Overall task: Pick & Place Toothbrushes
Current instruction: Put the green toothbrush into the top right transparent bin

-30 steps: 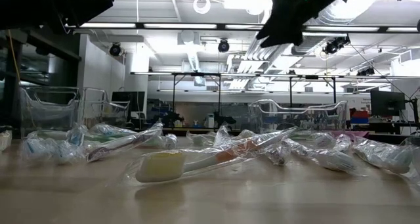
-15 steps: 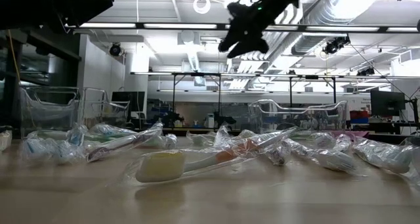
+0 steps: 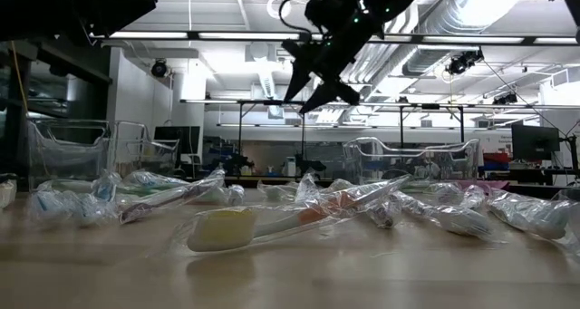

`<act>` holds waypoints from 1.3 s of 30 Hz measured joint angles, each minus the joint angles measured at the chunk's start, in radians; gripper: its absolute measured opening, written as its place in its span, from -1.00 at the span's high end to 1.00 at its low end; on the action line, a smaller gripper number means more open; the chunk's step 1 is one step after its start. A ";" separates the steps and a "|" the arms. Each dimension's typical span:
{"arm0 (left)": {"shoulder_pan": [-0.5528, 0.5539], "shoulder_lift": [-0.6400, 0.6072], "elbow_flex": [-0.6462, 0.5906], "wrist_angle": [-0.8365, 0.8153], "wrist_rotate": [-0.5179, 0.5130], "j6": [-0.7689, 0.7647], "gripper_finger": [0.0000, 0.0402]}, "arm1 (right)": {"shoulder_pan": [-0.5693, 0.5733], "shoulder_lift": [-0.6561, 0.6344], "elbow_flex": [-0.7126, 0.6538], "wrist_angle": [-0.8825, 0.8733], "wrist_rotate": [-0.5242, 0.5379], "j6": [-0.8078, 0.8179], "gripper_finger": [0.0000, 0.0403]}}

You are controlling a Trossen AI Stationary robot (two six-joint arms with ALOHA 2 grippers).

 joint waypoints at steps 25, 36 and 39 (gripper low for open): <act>0.000 0.000 0.000 0.000 0.000 -0.007 0.12 | 0.281 0.188 0.000 0.097 0.738 0.436 0.02; 0.000 0.000 0.000 0.000 0.000 -0.017 0.12 | 0.323 0.212 0.000 0.047 0.774 0.542 0.02; 0.000 0.000 0.000 0.000 0.000 -0.020 0.12 | 0.317 0.250 0.000 0.056 0.757 0.561 0.02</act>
